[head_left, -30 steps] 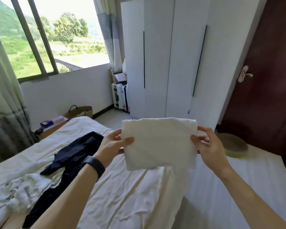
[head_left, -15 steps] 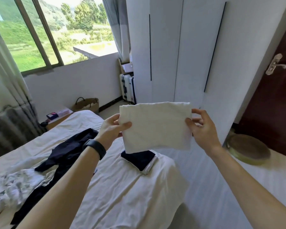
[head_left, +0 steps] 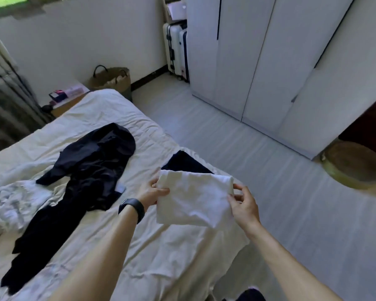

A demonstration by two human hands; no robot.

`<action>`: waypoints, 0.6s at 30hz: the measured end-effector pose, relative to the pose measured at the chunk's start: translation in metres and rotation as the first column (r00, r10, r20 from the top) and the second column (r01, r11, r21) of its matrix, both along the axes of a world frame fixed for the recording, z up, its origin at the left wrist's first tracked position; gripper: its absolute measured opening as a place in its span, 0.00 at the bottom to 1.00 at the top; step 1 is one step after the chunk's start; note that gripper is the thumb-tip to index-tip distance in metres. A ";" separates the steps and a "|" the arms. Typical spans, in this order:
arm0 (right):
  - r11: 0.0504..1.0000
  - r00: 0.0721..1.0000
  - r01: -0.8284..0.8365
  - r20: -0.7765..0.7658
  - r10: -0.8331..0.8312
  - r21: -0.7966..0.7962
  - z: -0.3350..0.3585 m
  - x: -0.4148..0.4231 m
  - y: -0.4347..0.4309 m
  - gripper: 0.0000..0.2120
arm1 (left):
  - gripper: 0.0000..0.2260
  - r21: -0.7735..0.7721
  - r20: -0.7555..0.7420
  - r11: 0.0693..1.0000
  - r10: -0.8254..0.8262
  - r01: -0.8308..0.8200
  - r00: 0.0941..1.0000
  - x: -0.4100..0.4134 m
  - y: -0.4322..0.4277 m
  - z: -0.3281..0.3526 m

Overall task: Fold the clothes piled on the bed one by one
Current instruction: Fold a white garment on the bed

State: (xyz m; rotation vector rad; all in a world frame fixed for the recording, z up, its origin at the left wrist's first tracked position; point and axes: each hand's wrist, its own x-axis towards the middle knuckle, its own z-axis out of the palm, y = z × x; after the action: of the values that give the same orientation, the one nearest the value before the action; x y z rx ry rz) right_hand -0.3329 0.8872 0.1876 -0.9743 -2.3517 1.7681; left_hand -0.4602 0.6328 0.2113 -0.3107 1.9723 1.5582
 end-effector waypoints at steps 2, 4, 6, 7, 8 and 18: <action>1.000 0.996 -0.023 0.084 0.024 -0.016 -0.027 -0.010 0.000 0.12 | 0.18 -0.046 0.089 0.999 0.029 -0.025 0.996 -0.006 -0.003 -0.029; 0.998 0.987 -0.033 0.154 0.042 -0.059 -0.053 -0.023 -0.001 0.11 | 0.18 -0.103 0.154 0.994 0.046 -0.030 0.987 -0.015 -0.006 -0.053; 0.994 0.977 -0.017 0.207 0.039 -0.108 -0.076 -0.039 -0.003 0.12 | 0.17 -0.141 0.190 0.990 0.043 -0.016 0.981 -0.032 -0.009 -0.071; 0.992 0.974 0.000 0.226 0.029 -0.127 -0.087 -0.048 -0.004 0.12 | 0.17 -0.171 0.198 0.985 0.032 0.002 0.980 -0.044 -0.009 -0.077; 0.989 0.970 0.023 0.242 0.013 -0.144 -0.098 -0.058 -0.006 0.12 | 0.16 -0.207 0.200 0.978 0.017 0.025 0.980 -0.058 -0.008 -0.081; 0.891 0.899 0.381 0.325 -0.294 -0.248 -0.205 -0.178 -0.005 0.11 | 0.11 -0.442 0.142 0.846 -0.262 0.298 0.954 -0.247 0.069 -0.153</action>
State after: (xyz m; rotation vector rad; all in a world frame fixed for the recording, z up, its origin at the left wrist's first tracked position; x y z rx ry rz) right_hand -0.5107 0.8820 -0.0171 -1.6670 -1.8948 1.9862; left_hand -0.7067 0.7014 0.0588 -0.2485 2.1950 0.8706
